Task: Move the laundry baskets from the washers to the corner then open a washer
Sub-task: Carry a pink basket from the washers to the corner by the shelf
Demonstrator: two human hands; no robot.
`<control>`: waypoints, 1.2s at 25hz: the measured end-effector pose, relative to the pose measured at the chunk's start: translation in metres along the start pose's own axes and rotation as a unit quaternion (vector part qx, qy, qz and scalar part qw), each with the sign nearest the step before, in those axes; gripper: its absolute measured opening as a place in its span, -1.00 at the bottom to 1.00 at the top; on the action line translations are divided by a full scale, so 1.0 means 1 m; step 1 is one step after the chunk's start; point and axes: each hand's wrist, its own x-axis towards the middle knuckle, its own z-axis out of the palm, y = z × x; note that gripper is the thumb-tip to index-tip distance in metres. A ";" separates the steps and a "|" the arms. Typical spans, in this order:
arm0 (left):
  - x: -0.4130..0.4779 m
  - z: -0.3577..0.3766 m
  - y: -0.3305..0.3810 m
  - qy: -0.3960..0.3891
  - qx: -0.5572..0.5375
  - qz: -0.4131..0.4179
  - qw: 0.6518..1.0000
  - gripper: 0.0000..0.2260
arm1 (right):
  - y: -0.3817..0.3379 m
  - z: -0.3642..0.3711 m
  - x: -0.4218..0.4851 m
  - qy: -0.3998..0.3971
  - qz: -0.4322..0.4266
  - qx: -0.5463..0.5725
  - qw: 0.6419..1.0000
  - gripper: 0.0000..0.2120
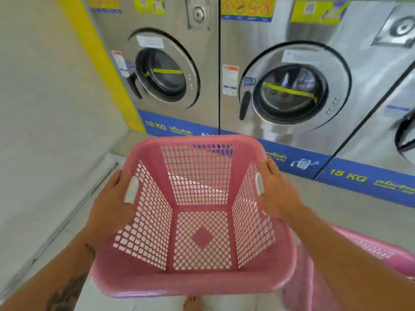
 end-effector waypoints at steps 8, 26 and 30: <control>-0.173 -0.114 -0.027 0.135 0.000 -0.141 0.981 -0.24 | -0.106 -0.080 -0.048 0.042 -0.226 -0.021 0.973 -0.20; -0.693 -0.234 -0.303 0.289 0.024 -0.466 0.836 -0.25 | -0.527 0.051 -0.417 -0.044 -0.559 -0.067 0.825 -0.27; -0.802 -0.260 -0.366 0.315 0.042 -0.494 0.809 -0.32 | -0.616 0.089 -0.515 -0.068 -0.611 -0.059 0.787 -0.30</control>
